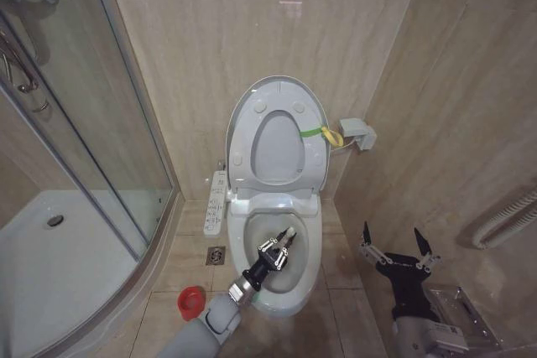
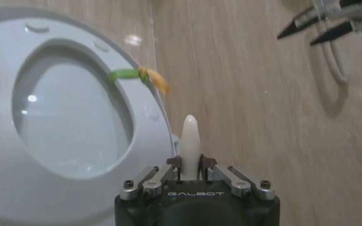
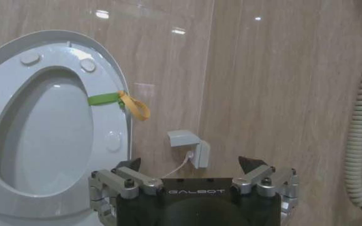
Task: Open the toilet lid, clean the toilet bowl with a toilet brush, close the toilet lid, and flush.
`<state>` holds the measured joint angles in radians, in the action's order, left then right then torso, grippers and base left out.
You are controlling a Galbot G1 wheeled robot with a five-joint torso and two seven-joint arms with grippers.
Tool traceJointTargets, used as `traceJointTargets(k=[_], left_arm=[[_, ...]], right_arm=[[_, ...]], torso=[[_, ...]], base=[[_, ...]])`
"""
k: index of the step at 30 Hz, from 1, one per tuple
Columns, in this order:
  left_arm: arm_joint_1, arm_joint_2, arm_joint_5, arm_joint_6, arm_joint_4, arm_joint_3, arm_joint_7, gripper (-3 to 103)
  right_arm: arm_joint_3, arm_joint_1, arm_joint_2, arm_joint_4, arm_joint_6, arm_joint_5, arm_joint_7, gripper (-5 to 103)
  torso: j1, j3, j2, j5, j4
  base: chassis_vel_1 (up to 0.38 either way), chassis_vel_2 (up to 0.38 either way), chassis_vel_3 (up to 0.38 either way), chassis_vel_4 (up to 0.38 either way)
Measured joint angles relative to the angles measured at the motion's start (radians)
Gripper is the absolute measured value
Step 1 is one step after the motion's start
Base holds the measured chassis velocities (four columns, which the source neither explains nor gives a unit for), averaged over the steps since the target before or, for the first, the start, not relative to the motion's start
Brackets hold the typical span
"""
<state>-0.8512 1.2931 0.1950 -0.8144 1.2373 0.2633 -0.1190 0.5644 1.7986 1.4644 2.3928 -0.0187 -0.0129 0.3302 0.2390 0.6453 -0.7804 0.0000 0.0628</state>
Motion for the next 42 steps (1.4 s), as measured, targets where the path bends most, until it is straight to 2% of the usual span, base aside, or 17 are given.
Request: traceJointTargets(k=[6, 11, 22, 30, 33, 42], left_arm=[[0.013, 0.020, 0.025, 0.008, 0.064, 0.043, 0.021, 20], [-0.011, 0.027, 0.026, 0.007, 0.055, 0.063, 0.017, 20], [-0.012, 0.004, 0.037, -0.001, -0.046, -0.020, -0.008, 20], [-0.026, -0.023, 0.026, -0.001, 0.039, -0.088, 0.013, 20], [-0.067, -0.033, -0.014, 0.002, 0.116, -0.121, 0.046, 20], [-0.175, -0.054, -0.055, 0.014, 0.271, -0.189, 0.085, 20]], right_arm=[[0.000, 0.000, 0.000, 0.000, 0.000, 0.000, 0.000, 100], [0.000, 0.000, 0.000, 0.000, 0.000, 0.000, 0.000, 100], [0.000, 0.000, 0.000, 0.000, 0.000, 0.000, 0.000, 100], [0.000, 0.000, 0.000, 0.000, 0.000, 0.000, 0.000, 100], [0.000, 0.000, 0.000, 0.000, 0.000, 0.000, 0.000, 100], [0.000, 0.000, 0.000, 0.000, 0.000, 0.000, 0.000, 100]], torso=[[0.000, 0.000, 0.000, 0.0000, 0.0004], [0.000, 0.000, 0.000, 0.0000, 0.0002], [0.000, 0.000, 0.000, -0.0001, 0.0000], [0.000, 0.000, 0.000, -0.0001, 0.0002], [0.000, 0.000, 0.000, 0.0000, 0.0001], [0.000, 0.000, 0.000, -0.0001, 0.0000]], base=[[0.000, 0.000, 0.000, 0.000], [0.000, 0.000, 0.000, 0.000], [0.000, 0.000, 0.000, 0.000], [0.000, 0.000, 0.000, 0.000], [0.000, 0.000, 0.000, 0.000], [0.000, 0.000, 0.000, 0.000]])
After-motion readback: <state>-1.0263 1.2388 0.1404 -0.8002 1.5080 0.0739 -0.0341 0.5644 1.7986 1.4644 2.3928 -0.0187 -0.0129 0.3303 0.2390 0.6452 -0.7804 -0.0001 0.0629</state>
